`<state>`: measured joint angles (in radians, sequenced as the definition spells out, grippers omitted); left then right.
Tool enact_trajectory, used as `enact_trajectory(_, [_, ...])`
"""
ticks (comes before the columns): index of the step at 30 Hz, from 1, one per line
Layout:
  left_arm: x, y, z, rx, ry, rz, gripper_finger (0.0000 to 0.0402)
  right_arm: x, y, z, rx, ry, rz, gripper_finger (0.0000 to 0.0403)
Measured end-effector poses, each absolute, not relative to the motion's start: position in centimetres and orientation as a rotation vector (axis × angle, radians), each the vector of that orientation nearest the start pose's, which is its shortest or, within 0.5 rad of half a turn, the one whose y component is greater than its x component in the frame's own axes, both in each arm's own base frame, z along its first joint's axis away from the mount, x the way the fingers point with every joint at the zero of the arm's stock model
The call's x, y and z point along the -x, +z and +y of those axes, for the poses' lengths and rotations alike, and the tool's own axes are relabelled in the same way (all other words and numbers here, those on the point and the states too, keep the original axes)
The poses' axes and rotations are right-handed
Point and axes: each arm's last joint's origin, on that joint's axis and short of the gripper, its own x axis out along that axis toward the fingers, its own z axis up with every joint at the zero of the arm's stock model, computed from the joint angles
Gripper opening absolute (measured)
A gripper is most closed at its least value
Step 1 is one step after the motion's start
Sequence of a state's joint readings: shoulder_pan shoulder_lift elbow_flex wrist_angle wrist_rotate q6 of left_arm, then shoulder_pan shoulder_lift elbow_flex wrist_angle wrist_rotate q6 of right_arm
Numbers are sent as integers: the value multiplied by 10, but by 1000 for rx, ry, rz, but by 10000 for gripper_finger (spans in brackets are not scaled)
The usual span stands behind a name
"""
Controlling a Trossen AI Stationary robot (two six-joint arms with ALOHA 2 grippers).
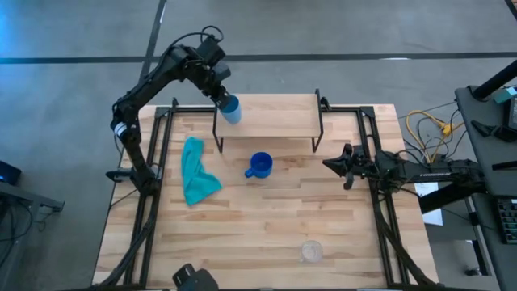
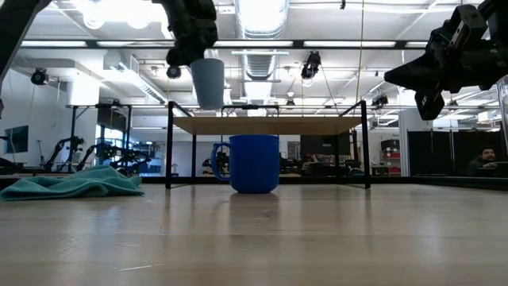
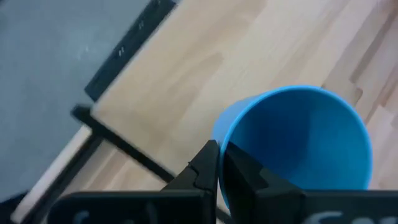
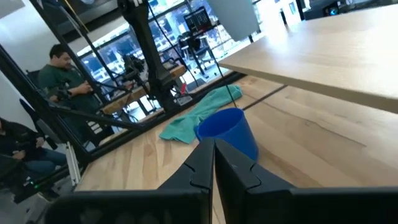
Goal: Stack small to large cups/mugs on shelf
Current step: Put the blue cup on the shelf
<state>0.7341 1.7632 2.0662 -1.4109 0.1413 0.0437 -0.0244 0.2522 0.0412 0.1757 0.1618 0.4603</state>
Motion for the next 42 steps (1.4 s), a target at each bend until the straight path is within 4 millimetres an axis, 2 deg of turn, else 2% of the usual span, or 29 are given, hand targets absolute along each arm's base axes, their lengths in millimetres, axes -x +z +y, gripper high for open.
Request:
enact_trajectory(8, [-244,409,217,437,512,1049,0,-114,170,-7,-454,-199,26,9])
enact_trajectory(13, [-245,403,219,431,513,1078,0,-114,170,-7,-454,-199,26,9])
enact_trajectory(24, [-261,383,234,442,509,1110,0,-114,170,-7,-454,-199,26,9])
enact_trajectory(37, [-262,387,236,319,496,1115,0,-114,170,-7,-455,-199,26,9])
enact_trajectory(42, [-262,385,237,294,485,1120,28,-114,170,-7,-455,-199,26,9])
